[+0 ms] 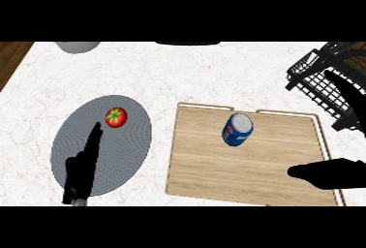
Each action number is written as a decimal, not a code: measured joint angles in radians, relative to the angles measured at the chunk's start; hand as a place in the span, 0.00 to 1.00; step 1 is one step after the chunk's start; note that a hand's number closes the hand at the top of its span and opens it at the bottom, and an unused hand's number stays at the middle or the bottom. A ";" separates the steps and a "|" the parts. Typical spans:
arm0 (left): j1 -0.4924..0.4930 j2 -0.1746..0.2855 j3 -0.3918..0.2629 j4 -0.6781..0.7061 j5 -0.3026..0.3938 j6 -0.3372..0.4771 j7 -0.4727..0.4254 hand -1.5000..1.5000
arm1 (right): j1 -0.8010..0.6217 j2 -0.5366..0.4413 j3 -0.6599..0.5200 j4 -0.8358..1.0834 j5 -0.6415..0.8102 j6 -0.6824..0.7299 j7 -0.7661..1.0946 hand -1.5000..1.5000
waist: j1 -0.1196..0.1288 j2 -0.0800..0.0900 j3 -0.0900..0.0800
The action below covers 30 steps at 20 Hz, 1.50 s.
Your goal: Pick the can from the tray and place it in the tiered basket
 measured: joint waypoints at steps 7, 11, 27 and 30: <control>0.000 -0.017 -0.009 0.003 -0.012 0.003 -0.005 0.50 | -0.130 0.117 0.166 0.077 0.176 0.036 0.085 0.00 | 0.003 0.001 0.003; 0.002 -0.015 0.003 0.008 -0.006 -0.006 -0.022 0.50 | -0.176 0.174 0.237 0.156 0.244 0.071 0.105 0.00 | 0.002 0.001 0.003; 0.002 -0.012 0.026 0.012 0.005 -0.025 -0.020 0.50 | -0.292 0.392 0.295 0.397 0.277 0.199 0.142 0.00 | -0.009 -0.001 0.006; 0.004 -0.015 0.022 0.010 -0.003 -0.020 -0.016 0.50 | -0.296 0.412 0.303 0.443 0.275 0.225 0.138 0.00 | -0.010 -0.001 0.005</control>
